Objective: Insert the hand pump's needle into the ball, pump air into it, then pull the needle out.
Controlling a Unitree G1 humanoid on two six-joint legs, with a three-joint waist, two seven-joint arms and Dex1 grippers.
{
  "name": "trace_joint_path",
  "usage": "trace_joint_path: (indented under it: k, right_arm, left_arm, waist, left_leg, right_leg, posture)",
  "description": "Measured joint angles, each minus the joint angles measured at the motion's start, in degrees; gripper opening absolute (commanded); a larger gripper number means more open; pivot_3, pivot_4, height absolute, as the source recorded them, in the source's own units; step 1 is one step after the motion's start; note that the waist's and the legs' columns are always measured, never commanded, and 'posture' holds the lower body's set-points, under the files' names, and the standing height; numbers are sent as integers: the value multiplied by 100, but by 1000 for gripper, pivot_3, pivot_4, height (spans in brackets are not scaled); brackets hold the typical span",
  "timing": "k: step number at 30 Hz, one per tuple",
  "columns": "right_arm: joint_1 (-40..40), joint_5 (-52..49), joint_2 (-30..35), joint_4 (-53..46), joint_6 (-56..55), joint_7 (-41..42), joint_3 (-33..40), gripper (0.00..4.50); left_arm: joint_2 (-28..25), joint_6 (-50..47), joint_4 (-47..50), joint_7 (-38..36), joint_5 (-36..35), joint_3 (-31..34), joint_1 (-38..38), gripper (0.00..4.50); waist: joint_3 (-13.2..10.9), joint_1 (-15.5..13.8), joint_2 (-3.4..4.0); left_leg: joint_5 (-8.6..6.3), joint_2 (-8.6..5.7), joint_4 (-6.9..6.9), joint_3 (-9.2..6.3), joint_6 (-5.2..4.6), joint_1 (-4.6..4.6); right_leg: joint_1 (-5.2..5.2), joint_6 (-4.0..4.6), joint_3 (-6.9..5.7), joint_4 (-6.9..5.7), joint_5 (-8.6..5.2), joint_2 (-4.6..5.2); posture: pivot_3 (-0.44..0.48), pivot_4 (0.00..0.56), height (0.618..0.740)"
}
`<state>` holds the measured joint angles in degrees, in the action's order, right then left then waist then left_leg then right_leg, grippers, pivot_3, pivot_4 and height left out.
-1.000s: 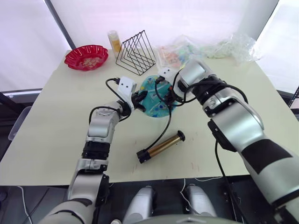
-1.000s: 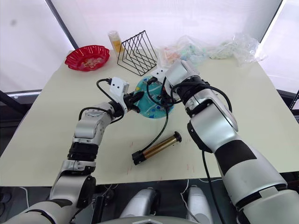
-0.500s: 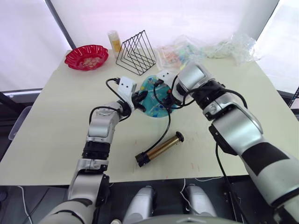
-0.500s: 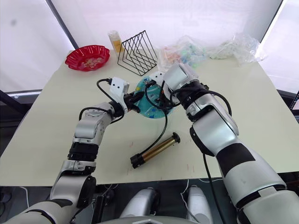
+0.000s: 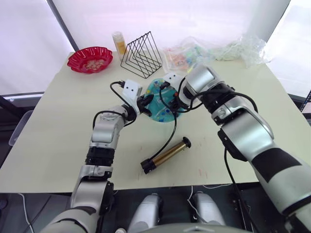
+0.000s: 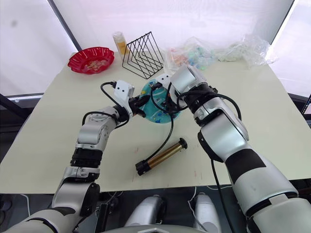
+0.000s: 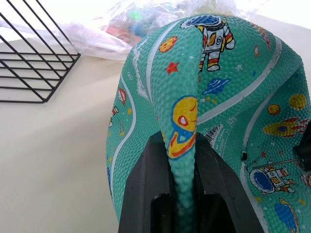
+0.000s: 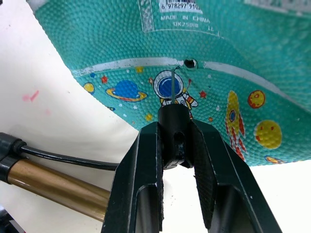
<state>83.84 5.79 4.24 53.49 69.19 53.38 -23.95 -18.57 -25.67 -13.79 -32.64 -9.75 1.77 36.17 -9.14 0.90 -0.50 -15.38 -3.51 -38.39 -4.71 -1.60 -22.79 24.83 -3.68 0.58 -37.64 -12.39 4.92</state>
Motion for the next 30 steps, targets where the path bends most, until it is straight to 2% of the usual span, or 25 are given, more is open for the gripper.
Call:
trace_joint_path:
  k: [30]
  right_arm:
    - [43, -168, 26, 379, -333, -255, 96, 316]
  left_arm:
    - [-11, 1, -25, -3, 0, 0, 11, 19]
  waist:
    - [0, 5, 0]
  left_leg:
    - [0, 0, 0, 0, 0, 0]
  right_leg:
    - [0, 0, 1, 0, 0, 0]
  posture:
    - [0, 150, 740]
